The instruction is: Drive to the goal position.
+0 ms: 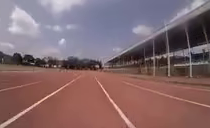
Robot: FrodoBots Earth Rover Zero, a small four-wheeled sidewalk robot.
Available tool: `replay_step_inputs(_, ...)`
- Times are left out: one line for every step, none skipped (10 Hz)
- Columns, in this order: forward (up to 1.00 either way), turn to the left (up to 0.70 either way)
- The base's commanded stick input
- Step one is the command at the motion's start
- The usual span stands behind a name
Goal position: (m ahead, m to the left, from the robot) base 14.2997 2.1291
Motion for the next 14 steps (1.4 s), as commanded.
replay_step_inputs(0.70,0.00)
replay_step_inputs(0.70,0.00)
replay_step_inputs(0.70,0.00)
replay_step_inputs(0.70,0.00)
replay_step_inputs(0.70,0.00)
replay_step_inputs(0.70,0.00)
replay_step_inputs(0.70,0.00)
replay_step_inputs(0.70,0.18)
replay_step_inputs(0.70,0.30)
replay_step_inputs(0.70,0.14)
replay_step_inputs(0.70,0.00)
replay_step_inputs(0.70,0.00)
replay_step_inputs(0.70,0.00)
replay_step_inputs(0.70,0.00)
